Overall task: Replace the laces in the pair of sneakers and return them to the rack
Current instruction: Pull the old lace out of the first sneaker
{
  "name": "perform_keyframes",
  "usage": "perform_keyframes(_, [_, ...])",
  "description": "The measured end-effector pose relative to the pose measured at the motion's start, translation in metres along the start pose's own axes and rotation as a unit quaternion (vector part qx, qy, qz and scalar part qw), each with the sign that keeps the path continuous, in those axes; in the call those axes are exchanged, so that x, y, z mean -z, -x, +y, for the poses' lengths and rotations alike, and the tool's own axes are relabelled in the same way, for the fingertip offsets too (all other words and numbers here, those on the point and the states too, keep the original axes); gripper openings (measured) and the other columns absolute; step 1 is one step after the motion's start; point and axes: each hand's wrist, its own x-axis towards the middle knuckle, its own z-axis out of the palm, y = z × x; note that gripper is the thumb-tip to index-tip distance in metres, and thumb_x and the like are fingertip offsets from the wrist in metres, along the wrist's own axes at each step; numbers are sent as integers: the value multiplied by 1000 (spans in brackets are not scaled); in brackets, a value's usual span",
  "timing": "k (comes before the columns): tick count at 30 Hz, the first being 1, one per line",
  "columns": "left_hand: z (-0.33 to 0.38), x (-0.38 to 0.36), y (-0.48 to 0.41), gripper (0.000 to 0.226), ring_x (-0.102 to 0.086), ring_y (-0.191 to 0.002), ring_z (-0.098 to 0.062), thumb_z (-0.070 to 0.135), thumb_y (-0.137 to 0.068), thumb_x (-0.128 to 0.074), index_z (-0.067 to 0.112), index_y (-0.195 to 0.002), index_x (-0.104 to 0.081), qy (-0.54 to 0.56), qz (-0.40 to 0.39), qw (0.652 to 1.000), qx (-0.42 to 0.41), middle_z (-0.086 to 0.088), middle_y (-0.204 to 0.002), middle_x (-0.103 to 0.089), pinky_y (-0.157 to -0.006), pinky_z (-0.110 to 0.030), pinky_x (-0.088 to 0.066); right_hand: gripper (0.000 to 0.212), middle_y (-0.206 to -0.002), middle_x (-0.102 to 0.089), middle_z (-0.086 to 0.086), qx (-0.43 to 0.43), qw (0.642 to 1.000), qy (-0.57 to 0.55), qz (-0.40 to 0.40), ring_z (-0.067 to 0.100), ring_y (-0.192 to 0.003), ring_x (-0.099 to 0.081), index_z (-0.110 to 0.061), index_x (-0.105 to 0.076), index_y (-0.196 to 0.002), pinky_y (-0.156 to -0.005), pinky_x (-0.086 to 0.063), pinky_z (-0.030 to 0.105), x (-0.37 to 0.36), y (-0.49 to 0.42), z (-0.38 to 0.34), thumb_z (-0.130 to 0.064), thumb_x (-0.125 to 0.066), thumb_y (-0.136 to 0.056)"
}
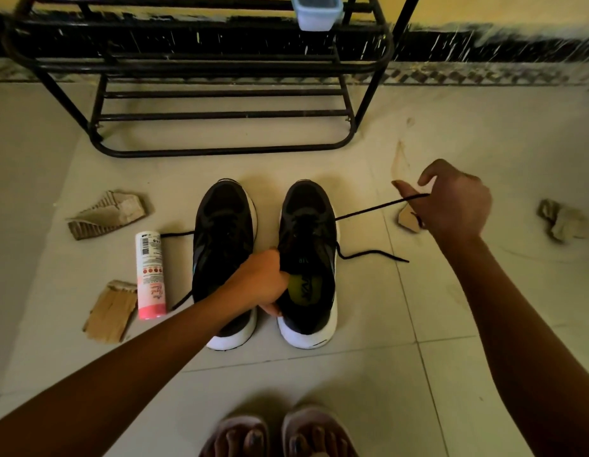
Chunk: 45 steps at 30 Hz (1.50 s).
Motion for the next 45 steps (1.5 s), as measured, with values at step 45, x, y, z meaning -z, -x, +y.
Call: perform_keyframes(45, [17, 37, -29, 28, -52, -72, -15, 0, -87, -57, 17, -101, -39, 168, 13, 980, -102, -5, -78, -53, -70, -28, -46, 17, -86, -61, 11, 140, 959, -167, -180, 32, -66, -59, -7, -57, -94, -55, -45, 32, -49, 127, -56, -4, -60, -77])
